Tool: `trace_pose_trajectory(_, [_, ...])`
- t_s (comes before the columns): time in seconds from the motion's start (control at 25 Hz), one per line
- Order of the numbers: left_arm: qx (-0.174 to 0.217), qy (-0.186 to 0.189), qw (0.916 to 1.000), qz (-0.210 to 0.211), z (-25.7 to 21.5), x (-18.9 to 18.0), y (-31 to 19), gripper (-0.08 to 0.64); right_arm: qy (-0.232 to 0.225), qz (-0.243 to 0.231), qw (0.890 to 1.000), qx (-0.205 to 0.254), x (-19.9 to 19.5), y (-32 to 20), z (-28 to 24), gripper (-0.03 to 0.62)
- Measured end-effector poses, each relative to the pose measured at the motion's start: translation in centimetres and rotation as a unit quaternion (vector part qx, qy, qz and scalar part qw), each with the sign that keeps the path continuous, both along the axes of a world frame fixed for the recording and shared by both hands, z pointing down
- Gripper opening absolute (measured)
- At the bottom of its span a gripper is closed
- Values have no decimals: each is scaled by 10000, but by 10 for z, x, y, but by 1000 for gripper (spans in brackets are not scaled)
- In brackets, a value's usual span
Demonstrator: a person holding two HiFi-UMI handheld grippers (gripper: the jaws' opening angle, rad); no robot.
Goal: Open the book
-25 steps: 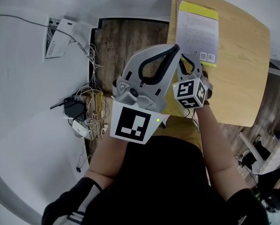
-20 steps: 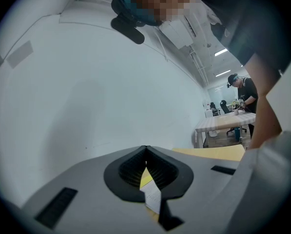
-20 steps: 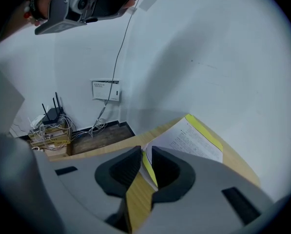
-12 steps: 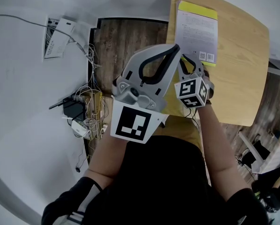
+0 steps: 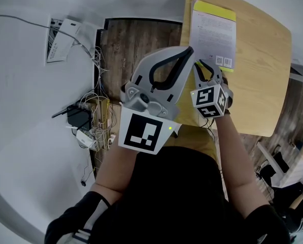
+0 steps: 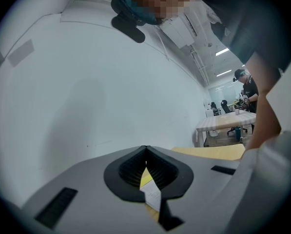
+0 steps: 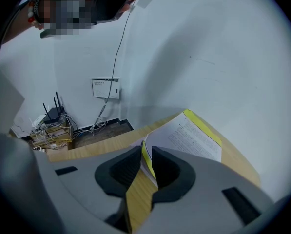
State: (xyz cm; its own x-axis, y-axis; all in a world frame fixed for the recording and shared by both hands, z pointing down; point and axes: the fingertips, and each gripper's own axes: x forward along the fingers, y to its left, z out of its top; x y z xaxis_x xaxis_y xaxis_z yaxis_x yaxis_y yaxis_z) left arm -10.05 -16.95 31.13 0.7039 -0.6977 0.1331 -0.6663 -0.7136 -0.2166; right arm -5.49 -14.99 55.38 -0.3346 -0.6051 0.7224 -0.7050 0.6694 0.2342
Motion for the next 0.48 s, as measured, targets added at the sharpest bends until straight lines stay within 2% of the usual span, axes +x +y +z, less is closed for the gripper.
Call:
trace_pose_trajectory(0.28, [-9, -16, 10000, 5, 1, -1, -1, 11, 83, 131, 9999, 26, -5, -8, 2, 80])
trace_pose_trajectory(0.48, [-30, -24, 10000, 11, 3, -1, -1, 11, 8, -10, 9999, -152, -10, -4, 6, 80])
